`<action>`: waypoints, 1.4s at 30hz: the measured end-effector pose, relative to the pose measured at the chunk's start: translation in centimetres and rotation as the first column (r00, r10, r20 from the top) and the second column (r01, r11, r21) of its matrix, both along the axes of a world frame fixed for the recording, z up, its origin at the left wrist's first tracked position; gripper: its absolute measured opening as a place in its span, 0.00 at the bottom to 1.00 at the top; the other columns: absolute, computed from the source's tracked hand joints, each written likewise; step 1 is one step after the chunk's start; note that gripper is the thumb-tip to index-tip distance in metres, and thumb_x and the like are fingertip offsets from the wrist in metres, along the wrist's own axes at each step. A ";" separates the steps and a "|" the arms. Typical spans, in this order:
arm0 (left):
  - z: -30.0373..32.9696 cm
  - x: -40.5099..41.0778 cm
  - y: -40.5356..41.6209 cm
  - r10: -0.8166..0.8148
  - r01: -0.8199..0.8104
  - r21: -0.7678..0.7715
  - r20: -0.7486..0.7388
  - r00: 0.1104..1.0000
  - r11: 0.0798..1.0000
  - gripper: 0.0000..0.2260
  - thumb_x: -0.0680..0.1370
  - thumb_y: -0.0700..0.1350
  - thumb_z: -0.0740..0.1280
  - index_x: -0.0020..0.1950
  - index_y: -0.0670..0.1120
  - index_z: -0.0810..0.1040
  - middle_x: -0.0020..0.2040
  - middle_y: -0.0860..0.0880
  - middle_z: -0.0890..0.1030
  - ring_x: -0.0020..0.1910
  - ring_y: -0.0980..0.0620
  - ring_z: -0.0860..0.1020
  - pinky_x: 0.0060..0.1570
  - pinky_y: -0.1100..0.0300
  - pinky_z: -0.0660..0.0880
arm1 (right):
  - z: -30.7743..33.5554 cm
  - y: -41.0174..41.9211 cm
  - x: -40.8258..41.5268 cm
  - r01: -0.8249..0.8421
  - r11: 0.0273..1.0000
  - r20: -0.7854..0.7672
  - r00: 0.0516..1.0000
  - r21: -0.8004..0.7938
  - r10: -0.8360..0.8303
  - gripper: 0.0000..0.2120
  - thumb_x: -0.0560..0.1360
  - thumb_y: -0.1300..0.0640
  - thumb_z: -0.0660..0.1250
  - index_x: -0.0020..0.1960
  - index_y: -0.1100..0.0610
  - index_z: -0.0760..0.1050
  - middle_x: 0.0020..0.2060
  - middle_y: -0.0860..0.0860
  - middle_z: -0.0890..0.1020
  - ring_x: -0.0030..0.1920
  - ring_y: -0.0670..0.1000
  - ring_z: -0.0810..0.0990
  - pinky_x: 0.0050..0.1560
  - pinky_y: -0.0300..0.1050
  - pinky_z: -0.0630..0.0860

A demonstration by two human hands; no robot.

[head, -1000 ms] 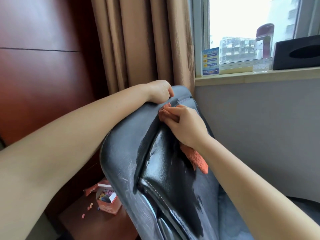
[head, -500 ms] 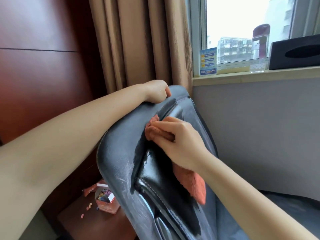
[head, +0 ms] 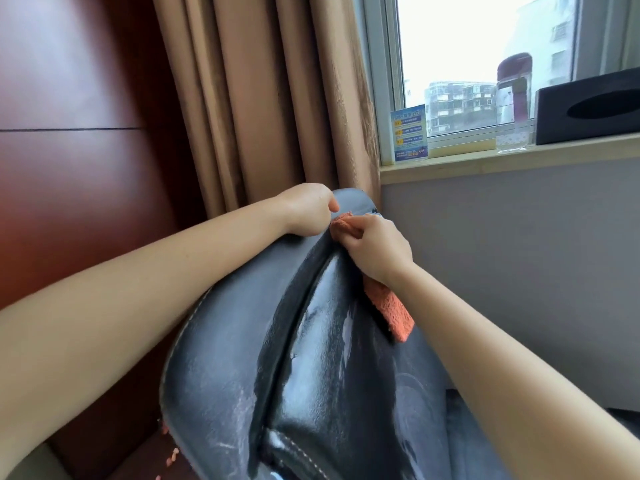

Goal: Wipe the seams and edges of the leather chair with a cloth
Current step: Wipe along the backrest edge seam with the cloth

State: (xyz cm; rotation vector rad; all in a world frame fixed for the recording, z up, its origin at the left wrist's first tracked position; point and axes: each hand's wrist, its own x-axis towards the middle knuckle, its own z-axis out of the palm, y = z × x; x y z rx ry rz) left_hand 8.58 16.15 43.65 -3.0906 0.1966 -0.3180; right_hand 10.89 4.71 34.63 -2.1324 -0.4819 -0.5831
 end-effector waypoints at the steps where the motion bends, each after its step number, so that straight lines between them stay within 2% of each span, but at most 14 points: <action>1: -0.1 0.1 0.0 0.006 -0.006 0.000 -0.001 1.000 1.000 0.22 0.76 0.33 0.54 0.68 0.46 0.73 0.68 0.48 0.73 0.67 0.49 0.70 0.60 0.64 0.66 | 0.2 -0.1 0.7 0.014 1.000 -0.019 1.000 -0.003 -0.014 0.10 0.76 0.44 0.61 0.50 0.44 0.81 0.50 0.48 0.82 0.54 0.52 0.77 0.47 0.45 0.72; 8: -0.1 0.6 -0.3 0.017 -0.009 0.148 -0.053 0.998 0.989 0.22 0.78 0.37 0.52 0.72 0.45 0.68 0.73 0.48 0.67 0.72 0.49 0.64 0.70 0.58 0.61 | 1.5 -0.9 4.7 0.051 0.998 -0.161 0.985 -0.041 -0.057 0.10 0.76 0.48 0.61 0.50 0.47 0.81 0.51 0.51 0.82 0.51 0.56 0.79 0.45 0.44 0.72; 9: -0.1 0.6 -0.3 0.018 -0.004 0.168 -0.082 0.997 0.986 0.20 0.78 0.38 0.53 0.69 0.45 0.70 0.72 0.48 0.68 0.72 0.48 0.65 0.70 0.56 0.63 | 1.4 -0.9 4.6 0.025 0.999 -0.169 0.985 -0.025 -0.029 0.10 0.77 0.48 0.61 0.49 0.47 0.81 0.50 0.51 0.82 0.51 0.56 0.79 0.46 0.45 0.73; 11: -0.2 0.8 0.0 0.028 -0.006 0.207 -0.105 0.994 0.978 0.11 0.78 0.40 0.53 0.51 0.45 0.75 0.61 0.45 0.74 0.66 0.44 0.70 0.64 0.51 0.68 | 0.7 -1.1 4.0 -0.042 0.999 -0.147 0.988 0.029 0.046 0.10 0.77 0.48 0.62 0.48 0.49 0.82 0.49 0.51 0.83 0.52 0.54 0.79 0.52 0.46 0.75; 12: -0.2 1.1 0.1 0.033 -0.011 0.229 -0.091 0.995 0.973 0.09 0.78 0.41 0.53 0.43 0.47 0.71 0.55 0.44 0.74 0.61 0.43 0.72 0.60 0.49 0.71 | 0.2 -1.2 3.4 -0.081 0.995 -0.118 0.989 0.061 0.088 0.09 0.76 0.49 0.63 0.48 0.49 0.82 0.49 0.49 0.83 0.53 0.52 0.79 0.55 0.46 0.74; 14: -0.2 1.6 0.0 0.044 -0.023 0.251 -0.077 0.996 0.968 0.08 0.78 0.41 0.53 0.39 0.47 0.66 0.52 0.44 0.74 0.58 0.43 0.72 0.58 0.48 0.71 | -0.3 -1.6 2.2 -0.170 0.983 -0.062 0.983 0.073 0.174 0.08 0.76 0.52 0.65 0.49 0.48 0.82 0.46 0.48 0.82 0.51 0.49 0.78 0.55 0.44 0.73; 18: -0.1 2.3 -0.7 0.048 -0.032 0.210 -0.076 0.996 0.977 0.08 0.77 0.39 0.53 0.42 0.44 0.69 0.57 0.43 0.75 0.59 0.43 0.73 0.59 0.48 0.71 | -1.1 -2.0 2.2 -0.219 0.975 -0.019 0.975 0.046 0.220 0.08 0.75 0.53 0.66 0.50 0.44 0.82 0.45 0.47 0.81 0.49 0.47 0.77 0.54 0.42 0.72; 21: -0.1 3.1 -0.3 0.040 -0.021 0.215 -0.086 0.995 0.976 0.15 0.76 0.39 0.52 0.57 0.41 0.75 0.64 0.43 0.74 0.62 0.43 0.72 0.62 0.48 0.71 | -1.0 -1.6 3.6 -0.160 0.981 -0.062 0.984 0.108 0.167 0.05 0.74 0.47 0.66 0.44 0.43 0.81 0.39 0.43 0.80 0.47 0.47 0.78 0.54 0.48 0.75; 25: -0.3 3.5 -0.2 0.020 -0.003 0.199 -0.084 0.996 0.980 0.21 0.77 0.37 0.52 0.67 0.43 0.72 0.71 0.45 0.69 0.70 0.46 0.67 0.68 0.52 0.65 | -0.4 -1.2 5.9 -0.057 0.995 -0.120 0.991 0.083 0.067 0.09 0.74 0.43 0.64 0.50 0.43 0.81 0.51 0.45 0.83 0.54 0.50 0.79 0.56 0.49 0.75; 27: -0.2 3.5 -0.2 -0.002 0.017 0.178 -0.083 0.997 0.984 0.22 0.78 0.37 0.52 0.71 0.44 0.69 0.74 0.47 0.65 0.73 0.49 0.63 0.71 0.55 0.61 | -0.3 -1.1 6.7 -0.043 0.994 -0.140 0.988 0.102 0.058 0.09 0.74 0.44 0.64 0.47 0.44 0.81 0.50 0.46 0.83 0.53 0.50 0.79 0.55 0.49 0.75; 31: 0.1 3.6 -0.5 -0.014 0.024 0.128 -0.080 0.997 0.992 0.21 0.78 0.36 0.52 0.69 0.43 0.71 0.72 0.46 0.68 0.71 0.48 0.65 0.70 0.56 0.61 | -1.1 -0.9 5.4 -0.128 0.978 -0.056 0.989 0.164 0.138 0.17 0.75 0.49 0.66 0.28 0.37 0.74 0.35 0.45 0.76 0.43 0.47 0.74 0.50 0.47 0.73; 35: 0.2 4.0 -0.6 -0.016 0.023 0.111 -0.068 0.998 0.994 0.19 0.77 0.35 0.53 0.64 0.41 0.74 0.69 0.44 0.72 0.68 0.46 0.69 0.68 0.53 0.65 | -2.6 -1.3 3.4 -0.261 0.950 0.055 0.965 0.169 0.255 0.14 0.75 0.51 0.65 0.39 0.30 0.76 0.39 0.45 0.77 0.44 0.48 0.76 0.48 0.45 0.71; 39: 0.0 4.2 -0.6 -0.010 0.017 0.101 -0.072 0.997 0.995 0.19 0.77 0.36 0.53 0.64 0.41 0.74 0.69 0.45 0.72 0.68 0.46 0.69 0.67 0.53 0.66 | -1.4 -1.2 5.8 -0.176 0.972 -0.003 0.984 0.154 0.178 0.14 0.73 0.45 0.66 0.30 0.33 0.73 0.32 0.43 0.73 0.40 0.47 0.73 0.48 0.48 0.73; 42: 0.0 4.3 -0.5 -0.005 0.011 0.086 -0.068 0.998 0.996 0.20 0.77 0.35 0.53 0.67 0.41 0.73 0.70 0.45 0.70 0.69 0.46 0.67 0.68 0.54 0.65 | -1.0 -1.3 8.2 -0.083 0.986 -0.080 0.992 0.147 0.095 0.12 0.73 0.42 0.65 0.31 0.38 0.75 0.35 0.45 0.76 0.43 0.50 0.76 0.50 0.50 0.74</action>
